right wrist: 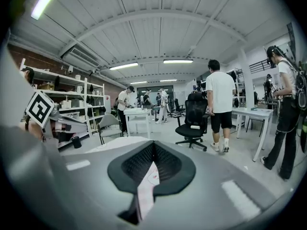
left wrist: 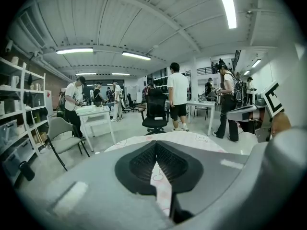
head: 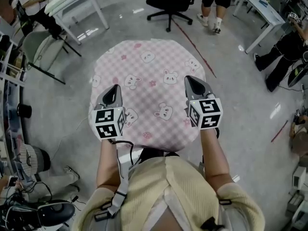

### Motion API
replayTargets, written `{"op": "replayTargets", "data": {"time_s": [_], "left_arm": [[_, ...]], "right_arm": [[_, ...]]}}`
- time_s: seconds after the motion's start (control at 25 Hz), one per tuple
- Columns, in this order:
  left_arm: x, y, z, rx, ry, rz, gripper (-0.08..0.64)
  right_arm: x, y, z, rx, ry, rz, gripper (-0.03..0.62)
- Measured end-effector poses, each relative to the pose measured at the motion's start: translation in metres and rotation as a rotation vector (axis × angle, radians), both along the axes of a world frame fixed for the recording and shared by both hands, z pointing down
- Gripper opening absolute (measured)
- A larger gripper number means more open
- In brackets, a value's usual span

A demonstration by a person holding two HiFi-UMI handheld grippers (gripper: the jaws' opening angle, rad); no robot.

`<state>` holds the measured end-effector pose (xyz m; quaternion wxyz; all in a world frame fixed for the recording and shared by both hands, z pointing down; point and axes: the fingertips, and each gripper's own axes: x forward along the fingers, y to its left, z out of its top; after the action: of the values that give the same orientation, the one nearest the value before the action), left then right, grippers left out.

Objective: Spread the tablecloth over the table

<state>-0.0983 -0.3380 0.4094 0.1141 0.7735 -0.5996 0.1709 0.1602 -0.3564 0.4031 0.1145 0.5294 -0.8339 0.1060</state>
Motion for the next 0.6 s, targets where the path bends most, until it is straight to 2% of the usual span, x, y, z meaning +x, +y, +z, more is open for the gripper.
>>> {"op": "replayTargets", "data": {"time_s": [0.6], "left_arm": [[0.010, 0.004, 0.013, -0.032, 0.062, 0.035, 0.008]], "right_arm": [[-0.008, -0.001, 0.016, -0.034, 0.023, -0.003, 0.003]]}}
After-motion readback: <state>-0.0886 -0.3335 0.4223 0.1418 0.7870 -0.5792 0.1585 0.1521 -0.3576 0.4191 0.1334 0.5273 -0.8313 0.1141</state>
